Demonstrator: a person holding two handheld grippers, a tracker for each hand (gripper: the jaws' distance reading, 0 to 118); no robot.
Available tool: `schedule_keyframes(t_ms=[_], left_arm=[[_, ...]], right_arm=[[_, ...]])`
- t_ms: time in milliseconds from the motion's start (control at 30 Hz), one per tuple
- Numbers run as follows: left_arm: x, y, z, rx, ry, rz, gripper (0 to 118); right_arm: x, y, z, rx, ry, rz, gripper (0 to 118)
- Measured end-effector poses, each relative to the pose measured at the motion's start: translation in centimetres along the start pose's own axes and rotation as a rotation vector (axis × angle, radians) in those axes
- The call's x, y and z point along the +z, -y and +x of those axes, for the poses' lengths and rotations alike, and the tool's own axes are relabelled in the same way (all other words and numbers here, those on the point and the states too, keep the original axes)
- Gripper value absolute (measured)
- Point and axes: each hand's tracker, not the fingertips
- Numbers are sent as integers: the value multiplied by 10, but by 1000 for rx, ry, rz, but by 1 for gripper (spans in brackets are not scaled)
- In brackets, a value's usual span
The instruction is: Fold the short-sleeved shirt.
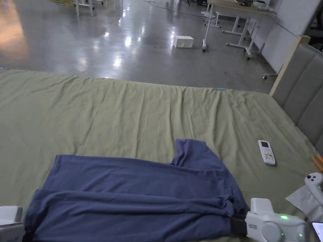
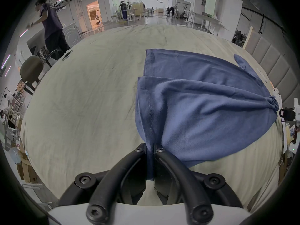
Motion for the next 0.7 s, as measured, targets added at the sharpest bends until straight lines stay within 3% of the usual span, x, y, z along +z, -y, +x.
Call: schedule_keyframes(t_ms=[67, 233, 367, 500, 600, 700], left_arm=[[0, 2, 1, 3, 1, -4, 8], [-3, 4, 2, 10, 2, -16, 8], [-3, 3, 1, 8, 0, -18, 8], [-5, 2, -1, 3, -2, -18, 8], [-5, 3, 0, 5, -6, -16, 8], [-6, 4, 0, 8, -5, -11, 8]], right_arm=[[-15, -3, -6, 17, 2, -38, 90], [-46, 6, -13, 57, 12, -144, 90], [-41, 17, -8, 39, -2, -103, 89], [-37, 17, -9, 9, -38, -115, 71], [-32, 18, -17, 21, -45, -108, 49], [-26, 21, -25, 10, -67, -81, 12]])
